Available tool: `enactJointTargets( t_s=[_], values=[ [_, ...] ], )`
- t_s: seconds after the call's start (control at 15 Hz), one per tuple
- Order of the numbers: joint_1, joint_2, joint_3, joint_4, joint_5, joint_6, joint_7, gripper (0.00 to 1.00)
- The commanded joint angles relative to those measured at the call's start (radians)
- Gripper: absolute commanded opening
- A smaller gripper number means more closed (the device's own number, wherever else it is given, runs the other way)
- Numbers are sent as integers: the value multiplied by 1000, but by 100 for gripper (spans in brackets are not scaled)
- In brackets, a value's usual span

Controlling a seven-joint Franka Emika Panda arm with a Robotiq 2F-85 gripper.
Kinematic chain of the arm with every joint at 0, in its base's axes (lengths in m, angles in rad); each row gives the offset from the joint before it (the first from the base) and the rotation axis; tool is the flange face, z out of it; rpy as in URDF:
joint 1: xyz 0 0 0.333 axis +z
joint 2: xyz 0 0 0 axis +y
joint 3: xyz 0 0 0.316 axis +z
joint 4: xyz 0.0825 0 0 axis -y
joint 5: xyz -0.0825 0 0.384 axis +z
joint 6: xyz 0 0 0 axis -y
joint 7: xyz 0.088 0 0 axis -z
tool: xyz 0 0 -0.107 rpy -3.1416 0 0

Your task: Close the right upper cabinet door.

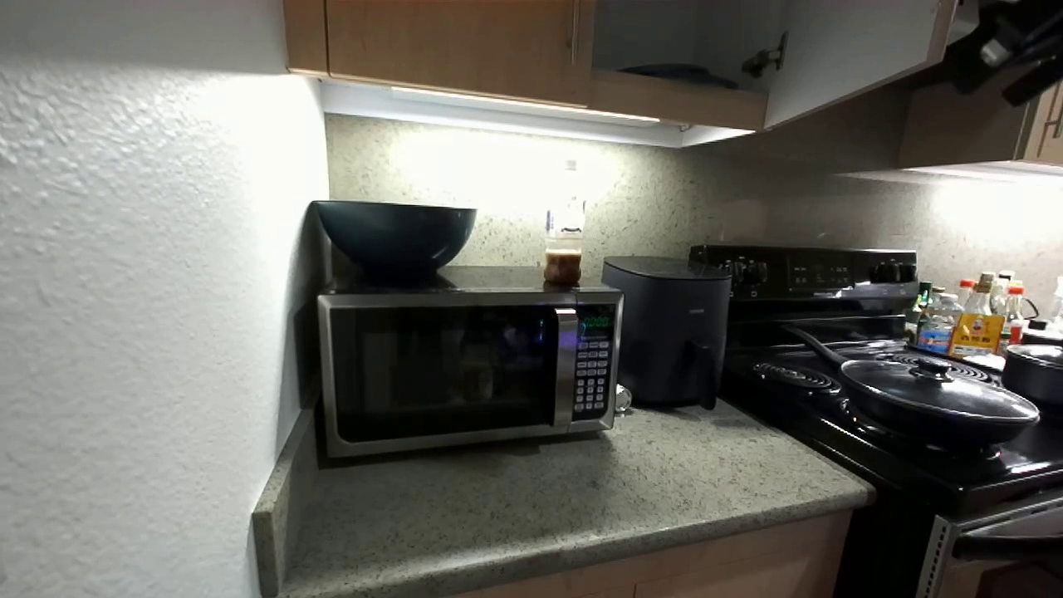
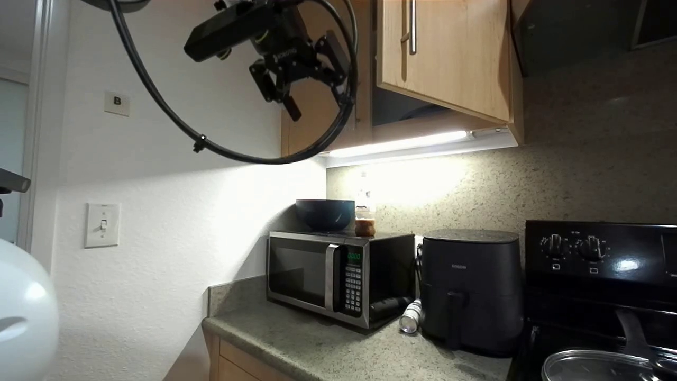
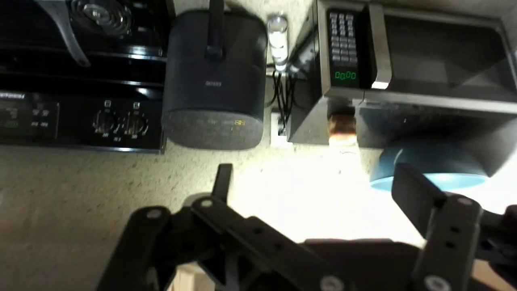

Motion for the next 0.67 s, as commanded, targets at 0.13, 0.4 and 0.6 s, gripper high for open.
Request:
enactJointTargets(
  t_s=[0.13, 0.4, 0.6],
  values=[
    [-96, 96, 52, 107, -18, 263, 148, 100],
    [-104, 80, 45, 93, -10, 282, 144, 100],
    [-128, 95, 42, 94, -22, 323, 141, 100]
  ],
)
